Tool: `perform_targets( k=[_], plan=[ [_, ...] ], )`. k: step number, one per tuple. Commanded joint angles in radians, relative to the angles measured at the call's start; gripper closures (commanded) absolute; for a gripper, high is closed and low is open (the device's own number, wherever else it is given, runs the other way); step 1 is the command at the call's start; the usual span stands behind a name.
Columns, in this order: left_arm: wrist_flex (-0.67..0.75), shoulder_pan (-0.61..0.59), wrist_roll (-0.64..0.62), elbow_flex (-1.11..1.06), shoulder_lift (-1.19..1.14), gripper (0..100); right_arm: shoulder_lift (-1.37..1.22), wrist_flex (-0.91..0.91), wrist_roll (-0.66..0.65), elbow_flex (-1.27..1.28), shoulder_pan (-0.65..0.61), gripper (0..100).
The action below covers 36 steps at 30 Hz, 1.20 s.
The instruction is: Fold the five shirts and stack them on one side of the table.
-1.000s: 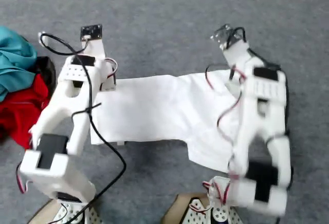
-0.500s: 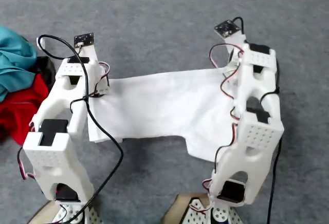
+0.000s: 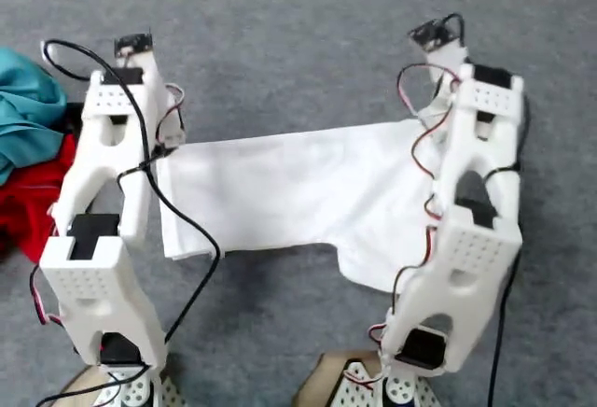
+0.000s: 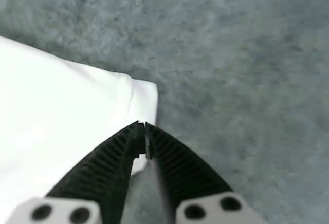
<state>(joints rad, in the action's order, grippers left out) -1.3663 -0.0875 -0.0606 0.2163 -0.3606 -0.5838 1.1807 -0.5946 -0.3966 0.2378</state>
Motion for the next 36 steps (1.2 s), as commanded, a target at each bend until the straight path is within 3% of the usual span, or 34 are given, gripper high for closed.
perform_targets(
  k=[1, 6, 10, 15, 20, 24, 28, 31, 36],
  plan=[
    [-0.117, 0.031, 0.038, 0.149, 0.005, 98, 0.183, 0.06, -0.035, -0.047, 0.018, 99.4],
    [-0.213, 0.094, 0.166, 0.181, 0.061, 98, 0.323, 0.183, -0.091, -0.045, 0.019, 99.4],
    [-0.204, 0.117, 0.209, 0.069, 0.226, 98, 0.452, 0.255, -0.146, 0.048, 0.022, 99.4],
    [-0.087, 0.109, 0.249, -0.25, 0.481, 98, 0.71, 0.216, -0.278, 0.389, 0.024, 99.4],
    [0.003, 0.107, 0.279, -0.6, 0.714, 98, 1.049, 0.063, -0.532, 0.872, 0.019, 99.2],
    [0.034, 0.049, 0.273, -0.74, 0.846, 98, 1.265, 0.003, -0.692, 1.191, 0.018, 98.5],
    [0.026, -0.068, 0.278, -0.772, 0.894, 98, 1.394, 0.006, -0.81, 1.399, 0.022, 88.4],
    [-0.034, -0.137, 0.279, -0.764, 0.892, 97, 1.458, 0.074, -0.885, 1.475, 0.024, 80.3],
    [-0.124, -0.184, 0.279, -0.786, 0.892, 92, 1.517, 0.207, -0.965, 1.494, 0.016, 78.9]
  ],
)
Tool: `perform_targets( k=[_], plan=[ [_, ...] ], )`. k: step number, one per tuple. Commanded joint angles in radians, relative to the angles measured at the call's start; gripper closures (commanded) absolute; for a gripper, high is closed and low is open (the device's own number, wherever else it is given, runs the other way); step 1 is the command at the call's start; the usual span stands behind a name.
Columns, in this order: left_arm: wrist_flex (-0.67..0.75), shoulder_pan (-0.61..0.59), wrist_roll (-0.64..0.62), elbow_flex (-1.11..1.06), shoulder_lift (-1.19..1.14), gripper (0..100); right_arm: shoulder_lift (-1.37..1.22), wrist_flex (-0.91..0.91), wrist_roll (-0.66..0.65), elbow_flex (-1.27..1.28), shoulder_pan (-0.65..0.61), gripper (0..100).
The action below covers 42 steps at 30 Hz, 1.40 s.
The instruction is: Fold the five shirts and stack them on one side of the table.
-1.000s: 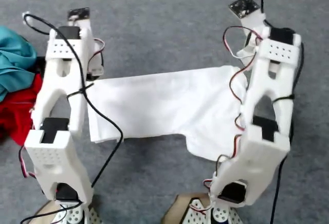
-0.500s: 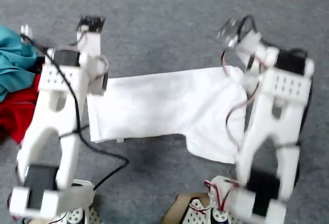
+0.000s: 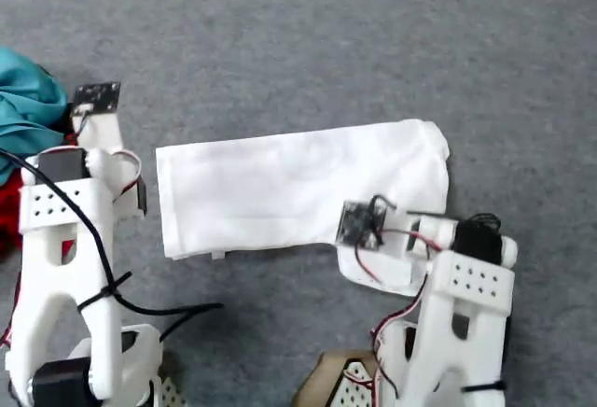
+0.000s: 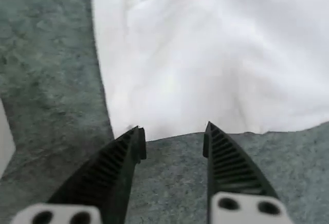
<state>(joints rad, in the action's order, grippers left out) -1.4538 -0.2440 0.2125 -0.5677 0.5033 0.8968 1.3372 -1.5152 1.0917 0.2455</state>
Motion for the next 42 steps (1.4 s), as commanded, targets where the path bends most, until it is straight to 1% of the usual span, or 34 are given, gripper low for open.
perform_targets(
  k=[1, 4, 6, 11, 18, 26, 30, 36, 39, 42],
  plan=[
    [-0.04, -0.032, 0.006, -0.008, 0.03, 92, 0.039, 0.058, -0.055, 0.013, 0.008, 78.9],
    [-0.043, -0.04, 0.006, -0.017, 0.038, 92, 0.039, 0.058, -0.089, 0.056, 0.007, 78.9],
    [-0.043, -0.04, 0.006, -0.017, 0.038, 92, 0.039, 0.02, -0.101, 0.099, 0.007, 78.7],
    [-0.043, -0.038, 0.006, -0.017, 0.038, 92, 0.038, -0.107, -0.101, 0.208, 0.007, 78.7],
    [-0.057, -0.04, 0.006, -0.02, 0.038, 92, 0.036, -0.196, -0.097, 0.269, -0.062, 78.9],
    [-0.057, -0.04, 0.006, -0.02, 0.038, 92, 0.024, -0.292, -0.097, 0.328, -0.067, 78.9],
    [-0.057, -0.04, 0.006, -0.02, 0.038, 92, -0.096, -0.344, -0.097, 0.314, -0.065, 78.9],
    [-0.057, -0.04, 0.006, -0.02, 0.038, 92, -0.341, -0.359, -0.077, 0.177, -0.061, 78.9],
    [-0.057, -0.04, 0.006, -0.02, 0.038, 92, -0.392, -0.364, -0.075, 0.143, -0.061, 79.0],
    [-0.057, -0.04, 0.006, -0.02, 0.038, 92, -0.395, -0.416, -0.075, 0.154, -0.059, 79.9]
  ],
)
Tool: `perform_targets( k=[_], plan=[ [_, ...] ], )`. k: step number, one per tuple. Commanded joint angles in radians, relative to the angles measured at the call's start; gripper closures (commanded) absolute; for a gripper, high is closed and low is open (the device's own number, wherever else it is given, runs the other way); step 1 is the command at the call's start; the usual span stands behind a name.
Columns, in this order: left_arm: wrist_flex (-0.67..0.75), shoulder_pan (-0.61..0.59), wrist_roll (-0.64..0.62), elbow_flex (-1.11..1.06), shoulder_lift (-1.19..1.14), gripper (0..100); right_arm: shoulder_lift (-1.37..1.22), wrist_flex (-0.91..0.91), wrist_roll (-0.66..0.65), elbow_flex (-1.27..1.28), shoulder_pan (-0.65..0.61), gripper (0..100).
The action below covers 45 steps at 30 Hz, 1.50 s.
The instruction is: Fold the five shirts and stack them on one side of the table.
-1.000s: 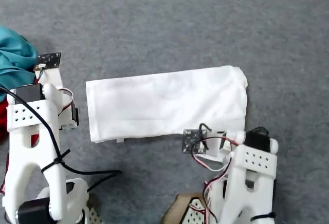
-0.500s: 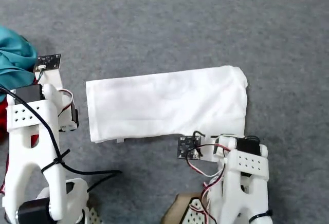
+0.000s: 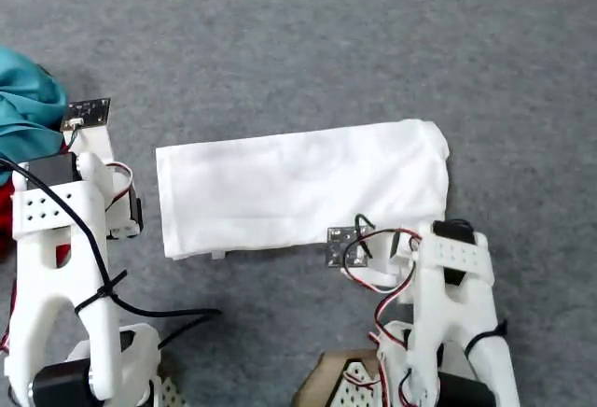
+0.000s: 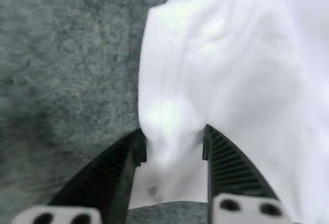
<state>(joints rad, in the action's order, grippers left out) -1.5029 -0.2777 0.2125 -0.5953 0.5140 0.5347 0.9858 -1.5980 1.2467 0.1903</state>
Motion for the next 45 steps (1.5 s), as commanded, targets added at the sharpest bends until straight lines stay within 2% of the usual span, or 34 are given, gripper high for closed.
perform_targets(
  k=[1, 8, 11, 17, 26, 32, 38, 45],
  plan=[
    [-0.008, -0.006, 0.006, 0.008, 0.027, 92, -0.033, -0.074, 0.008, 0.001, -0.004, 81.2],
    [-0.008, -0.006, 0.006, 0.008, 0.027, 92, -0.038, -0.101, 0.008, -0.001, -0.004, 90.5],
    [-0.008, -0.006, 0.006, 0.008, 0.027, 92, -0.036, -0.101, 0.008, -0.004, -0.004, 99.5],
    [-0.008, -0.006, 0.006, 0.009, 0.027, 92, -0.035, -0.091, 0.038, -0.085, -0.005, 99.5],
    [-0.008, -0.006, 0.006, 0.008, 0.027, 92, -0.041, 0.068, 0.052, -0.38, -0.067, 99.5],
    [-0.008, -0.006, 0.006, 0.008, 0.027, 92, -0.108, 0.052, 0.081, -0.481, -0.145, 99.5],
    [-0.008, -0.006, 0.006, 0.008, 0.027, 92, -0.325, -0.104, 0.137, -0.615, -0.151, 99.5],
    [-0.003, -0.006, 0.006, 0.008, 0.027, 92, -0.526, -0.115, 0.137, -0.835, -0.17, 99.5]
  ],
)
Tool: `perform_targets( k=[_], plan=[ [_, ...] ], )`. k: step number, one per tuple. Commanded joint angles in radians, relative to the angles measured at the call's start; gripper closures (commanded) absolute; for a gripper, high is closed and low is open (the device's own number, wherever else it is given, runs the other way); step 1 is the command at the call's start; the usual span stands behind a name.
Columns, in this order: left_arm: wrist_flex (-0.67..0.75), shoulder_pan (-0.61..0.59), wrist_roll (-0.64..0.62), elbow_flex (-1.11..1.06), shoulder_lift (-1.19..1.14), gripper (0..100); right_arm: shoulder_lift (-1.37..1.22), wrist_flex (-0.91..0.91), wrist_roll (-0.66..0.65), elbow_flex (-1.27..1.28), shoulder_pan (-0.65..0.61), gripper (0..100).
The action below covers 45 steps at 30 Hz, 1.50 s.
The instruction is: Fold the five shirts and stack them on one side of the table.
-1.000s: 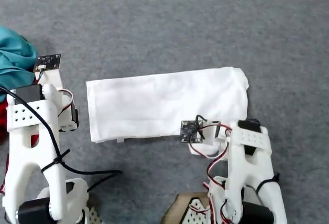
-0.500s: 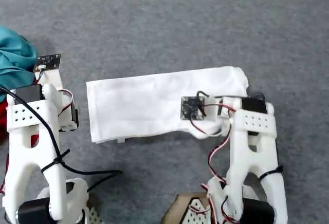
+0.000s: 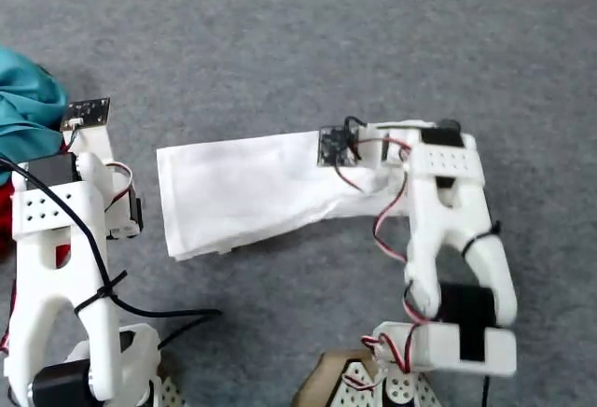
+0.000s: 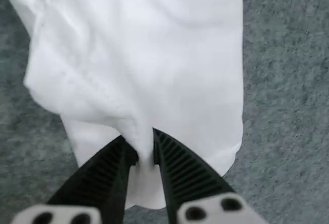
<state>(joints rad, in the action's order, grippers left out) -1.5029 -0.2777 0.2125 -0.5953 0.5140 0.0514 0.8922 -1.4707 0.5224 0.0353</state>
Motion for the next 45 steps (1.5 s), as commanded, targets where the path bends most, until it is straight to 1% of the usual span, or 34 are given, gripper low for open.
perform_targets(
  k=[1, 8, 10, 11, 13, 17, 18, 19, 23, 25, 26, 28, 30, 33, 35, 38, 43, 45],
  plan=[
    [-0.003, -0.006, 0.006, 0.008, 0.027, 92, -0.062, -0.021, 0.009, -0.137, -0.016, 99.5],
    [-0.002, -0.005, 0.006, 0.008, 0.019, 92, -0.165, -0.029, 0.009, -0.242, -0.062, 99.1],
    [-0.002, -0.005, 0.006, 0.008, 0.019, 92, -0.176, -0.029, 0.041, -0.257, -0.07, 97.7],
    [-0.002, -0.005, 0.006, 0.008, 0.019, 92, -0.176, -0.029, 0.071, -0.262, -0.073, 94.9],
    [-0.002, -0.005, 0.006, 0.008, 0.019, 92, -0.166, -0.029, 0.107, -0.262, -0.071, 85.0],
    [0.0, 0.0, 0.006, 0.008, 0.019, 92, -0.133, -0.018, 0.12, -0.259, -0.07, 66.1],
    [0.0, 0.0, 0.006, 0.008, 0.019, 92, -0.12, -0.009, 0.12, -0.259, -0.068, 63.5],
    [0.0, 0.0, 0.006, 0.008, 0.019, 92, -0.105, 0.003, 0.12, -0.254, -0.067, 63.1],
    [0.0, 0.002, 0.006, 0.008, 0.019, 92, -0.015, 0.074, 0.124, -0.24, -0.059, 68.1],
    [0.0, 0.002, 0.006, 0.008, 0.018, 92, 0.042, 0.11, 0.13, -0.229, -0.058, 72.5],
    [0.0, 0.002, 0.006, 0.008, 0.018, 92, 0.073, 0.123, 0.161, -0.219, -0.058, 75.4],
    [0.0, 0.003, 0.006, 0.008, 0.018, 92, 0.125, 0.133, 0.244, -0.185, -0.058, 85.3],
    [0.0, 0.003, 0.006, 0.012, 0.018, 92, 0.16, 0.127, 0.328, -0.147, -0.061, 99.4],
    [0.0, 0.02, 0.006, 0.015, 0.018, 92, 0.171, 0.098, 0.503, -0.102, -0.061, 96.2],
    [0.0, 0.043, 0.006, 0.015, 0.018, 92, 0.171, 0.097, 0.605, -0.094, -0.059, 99.2],
    [0.0, 0.087, 0.006, 0.017, 0.018, 91, 0.177, 0.115, 0.736, -0.101, -0.024, 99.1],
    [0.0, 0.161, 0.003, 0.017, 0.018, 91, 0.171, 0.106, 0.941, -0.122, 0.157, 99.0],
    [0.002, 0.184, 0.003, 0.017, 0.016, 91, 0.171, 0.091, 0.973, -0.104, 0.223, 99.0]
  ],
)
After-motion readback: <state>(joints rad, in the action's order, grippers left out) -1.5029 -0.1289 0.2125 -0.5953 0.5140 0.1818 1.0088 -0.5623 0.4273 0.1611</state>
